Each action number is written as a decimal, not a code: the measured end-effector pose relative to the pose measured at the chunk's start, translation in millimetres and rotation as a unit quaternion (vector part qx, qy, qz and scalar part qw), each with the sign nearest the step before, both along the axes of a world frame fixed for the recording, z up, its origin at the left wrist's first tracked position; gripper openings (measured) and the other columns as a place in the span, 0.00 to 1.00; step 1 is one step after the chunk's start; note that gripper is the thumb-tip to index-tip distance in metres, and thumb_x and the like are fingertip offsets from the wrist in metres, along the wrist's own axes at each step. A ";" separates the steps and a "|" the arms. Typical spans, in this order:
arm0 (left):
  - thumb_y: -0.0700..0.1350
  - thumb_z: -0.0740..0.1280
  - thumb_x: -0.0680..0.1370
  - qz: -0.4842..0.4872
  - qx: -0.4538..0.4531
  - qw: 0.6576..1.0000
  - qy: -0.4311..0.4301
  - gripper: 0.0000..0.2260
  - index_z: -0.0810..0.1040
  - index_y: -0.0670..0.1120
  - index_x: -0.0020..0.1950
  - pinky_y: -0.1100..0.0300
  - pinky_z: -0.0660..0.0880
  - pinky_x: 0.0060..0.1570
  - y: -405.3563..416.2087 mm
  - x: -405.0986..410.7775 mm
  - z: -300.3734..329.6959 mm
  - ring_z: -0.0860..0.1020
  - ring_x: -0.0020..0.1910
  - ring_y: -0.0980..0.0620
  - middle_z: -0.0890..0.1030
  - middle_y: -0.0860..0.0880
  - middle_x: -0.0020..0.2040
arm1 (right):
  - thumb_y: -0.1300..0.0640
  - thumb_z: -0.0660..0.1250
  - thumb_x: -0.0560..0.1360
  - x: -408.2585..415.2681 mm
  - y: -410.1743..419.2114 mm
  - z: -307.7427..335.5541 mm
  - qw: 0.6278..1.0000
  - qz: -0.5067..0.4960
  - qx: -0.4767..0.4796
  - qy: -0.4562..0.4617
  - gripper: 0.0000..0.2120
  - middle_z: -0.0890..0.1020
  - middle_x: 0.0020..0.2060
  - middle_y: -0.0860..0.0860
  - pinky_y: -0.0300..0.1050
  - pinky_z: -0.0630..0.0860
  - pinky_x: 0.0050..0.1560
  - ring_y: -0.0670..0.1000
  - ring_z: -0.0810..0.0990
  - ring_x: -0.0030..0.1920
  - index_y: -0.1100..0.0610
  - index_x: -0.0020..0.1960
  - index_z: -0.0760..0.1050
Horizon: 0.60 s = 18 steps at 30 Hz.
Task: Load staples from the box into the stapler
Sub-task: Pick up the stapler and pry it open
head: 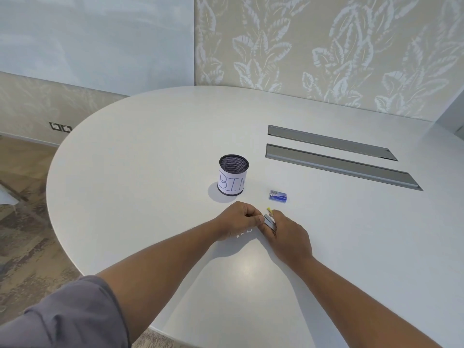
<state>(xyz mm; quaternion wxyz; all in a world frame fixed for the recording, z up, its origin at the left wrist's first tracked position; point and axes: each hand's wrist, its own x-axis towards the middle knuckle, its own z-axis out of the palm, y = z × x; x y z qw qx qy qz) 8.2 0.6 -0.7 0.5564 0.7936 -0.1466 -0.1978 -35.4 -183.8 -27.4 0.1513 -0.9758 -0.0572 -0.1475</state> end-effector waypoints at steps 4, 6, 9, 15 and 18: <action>0.47 0.68 0.80 0.003 0.005 1.000 -0.007 0.10 0.84 0.40 0.50 0.62 0.69 0.28 -1.4 -0.4 -0.9 0.72 0.35 0.48 0.77 0.42 0.37 | 0.35 0.52 0.81 -1.0 -1.3 0.4 1.000 0.020 -0.010 0.004 0.21 0.70 0.29 0.45 0.47 0.62 0.31 0.53 0.71 0.31 0.51 0.42 0.63; 0.47 0.68 0.80 0.000 0.005 1.000 -0.005 0.10 0.84 0.41 0.49 0.61 0.69 0.28 -1.7 -0.2 -1.0 0.72 0.35 0.48 0.77 0.42 0.37 | 0.35 0.53 0.81 -1.4 -1.8 0.8 1.000 0.020 -0.010 0.006 0.20 0.70 0.29 0.45 0.47 0.62 0.30 0.53 0.71 0.31 0.51 0.42 0.63; 0.47 0.68 0.80 0.004 0.005 1.000 0.007 0.10 0.84 0.41 0.51 0.62 0.68 0.27 -1.3 0.2 -1.0 0.72 0.35 0.47 0.77 0.42 0.37 | 0.34 0.54 0.80 -1.4 -0.8 1.6 1.000 0.010 0.010 0.012 0.20 0.70 0.30 0.44 0.47 0.64 0.31 0.52 0.70 0.32 0.50 0.44 0.62; 0.47 0.68 0.80 0.000 0.006 1.000 0.007 0.11 0.84 0.41 0.49 0.62 0.68 0.28 -1.5 0.2 -0.4 0.72 0.35 0.48 0.77 0.42 0.37 | 0.35 0.53 0.81 -1.2 -3.4 -0.1 0.999 0.034 0.008 0.009 0.20 0.70 0.30 0.45 0.47 0.63 0.31 0.53 0.71 0.31 0.51 0.42 0.63; 0.47 0.68 0.80 0.002 0.006 1.000 0.005 0.10 0.84 0.41 0.50 0.62 0.68 0.27 -1.2 0.4 -0.3 0.72 0.34 0.48 0.77 0.42 0.37 | 0.35 0.55 0.81 -0.7 -2.3 -0.4 0.999 0.026 0.016 0.012 0.19 0.70 0.31 0.45 0.47 0.64 0.31 0.53 0.71 0.32 0.50 0.43 0.63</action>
